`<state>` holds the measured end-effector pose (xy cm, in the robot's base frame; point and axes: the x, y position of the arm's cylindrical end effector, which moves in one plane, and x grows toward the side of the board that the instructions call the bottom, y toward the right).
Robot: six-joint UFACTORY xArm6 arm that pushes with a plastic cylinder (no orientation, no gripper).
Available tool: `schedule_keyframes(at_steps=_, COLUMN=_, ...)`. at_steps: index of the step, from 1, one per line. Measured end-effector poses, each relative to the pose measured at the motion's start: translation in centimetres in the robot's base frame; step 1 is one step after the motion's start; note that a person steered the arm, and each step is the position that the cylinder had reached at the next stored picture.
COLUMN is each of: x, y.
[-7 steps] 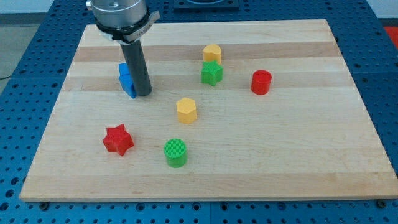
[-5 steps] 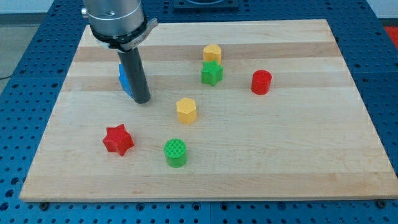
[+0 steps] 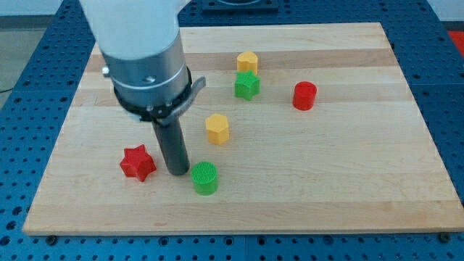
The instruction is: Move green circle to the center
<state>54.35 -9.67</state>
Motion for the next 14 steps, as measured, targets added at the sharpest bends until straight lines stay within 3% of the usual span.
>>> schedule_keyframes(at_steps=1, x=3.6, y=0.3)
schedule_keyframes(at_steps=2, x=4.1, y=5.1)
schedule_keyframes(at_steps=5, x=-2.7, y=6.1)
schedule_keyframes(at_steps=7, x=-6.2, y=3.1)
schedule_keyframes(at_steps=8, x=-4.3, y=2.2)
schedule_keyframes(at_steps=10, x=-4.7, y=-2.9)
schedule_keyframes(at_steps=11, x=-5.5, y=0.3)
schedule_keyframes(at_steps=14, x=-8.8, y=-0.6)
